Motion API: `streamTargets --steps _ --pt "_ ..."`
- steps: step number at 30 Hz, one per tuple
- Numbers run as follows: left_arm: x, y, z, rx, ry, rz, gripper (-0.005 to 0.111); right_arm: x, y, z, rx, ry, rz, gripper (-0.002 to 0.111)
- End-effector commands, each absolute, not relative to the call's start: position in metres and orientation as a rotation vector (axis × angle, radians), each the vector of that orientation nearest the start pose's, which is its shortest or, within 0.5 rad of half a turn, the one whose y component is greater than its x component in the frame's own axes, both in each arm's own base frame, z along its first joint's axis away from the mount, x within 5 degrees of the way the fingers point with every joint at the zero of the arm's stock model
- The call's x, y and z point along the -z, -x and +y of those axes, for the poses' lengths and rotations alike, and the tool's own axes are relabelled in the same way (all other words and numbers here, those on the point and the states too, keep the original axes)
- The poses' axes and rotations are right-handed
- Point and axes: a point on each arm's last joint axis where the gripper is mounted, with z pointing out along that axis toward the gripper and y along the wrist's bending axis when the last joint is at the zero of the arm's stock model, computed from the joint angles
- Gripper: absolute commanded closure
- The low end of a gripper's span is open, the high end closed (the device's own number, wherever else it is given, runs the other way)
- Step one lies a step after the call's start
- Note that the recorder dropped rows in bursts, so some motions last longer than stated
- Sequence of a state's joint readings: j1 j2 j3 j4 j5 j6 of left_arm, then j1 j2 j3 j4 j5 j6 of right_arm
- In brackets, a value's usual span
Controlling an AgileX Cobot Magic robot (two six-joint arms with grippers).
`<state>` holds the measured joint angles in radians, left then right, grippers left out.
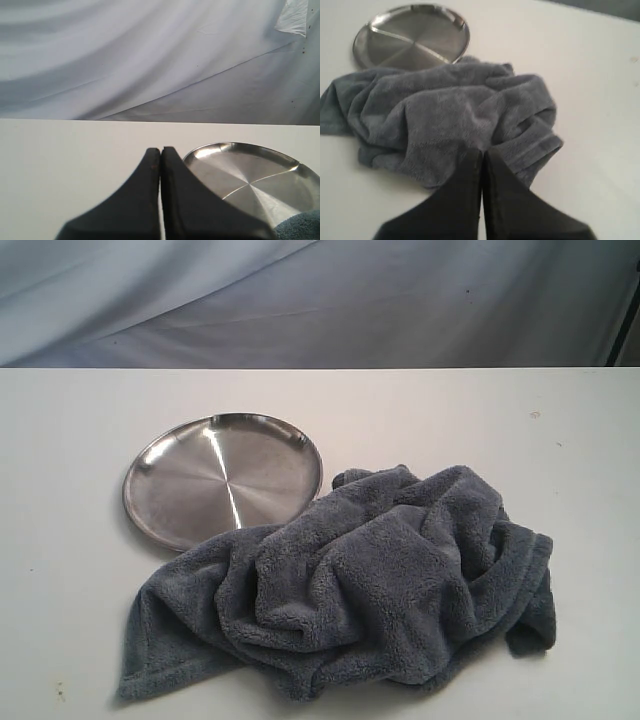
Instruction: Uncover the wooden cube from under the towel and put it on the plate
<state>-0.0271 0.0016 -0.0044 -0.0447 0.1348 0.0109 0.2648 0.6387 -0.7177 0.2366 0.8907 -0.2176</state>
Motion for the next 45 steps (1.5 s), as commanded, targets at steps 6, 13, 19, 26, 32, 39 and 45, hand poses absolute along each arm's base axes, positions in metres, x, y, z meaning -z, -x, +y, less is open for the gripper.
streamTargets --steps 6,13,19,26,32,39,45 --pt "-0.201 -0.056 -0.002 0.052 0.0 1.616 0.105 -0.289 -0.138 0.077 -0.464 0.619 2.555 0.108" --pt "-0.201 -0.056 -0.002 0.054 0.002 1.616 0.105 -0.263 -0.151 0.12 -0.632 0.744 2.651 0.108" --pt "-0.201 -0.056 -0.002 0.054 0.002 1.616 0.105 -0.236 -0.156 0.159 -0.618 0.912 2.643 0.108" --pt "-0.201 -0.056 -0.002 0.052 0.0 1.616 0.105 -0.217 -0.141 0.192 -0.59 1.124 2.593 0.108" --pt "-0.201 -0.056 -0.002 0.052 0.0 1.616 0.105 -0.215 -0.134 0.195 -0.48 1.289 2.514 0.108" --pt "-0.201 -0.056 -0.002 0.052 0.0 1.616 0.105 -0.212 -0.149 0.181 -0.282 1.188 2.558 0.108" --pt "-0.201 -0.056 -0.002 0.052 0.0 1.616 0.105 -0.212 -0.175 0.156 -0.234 0.914 2.656 0.108"
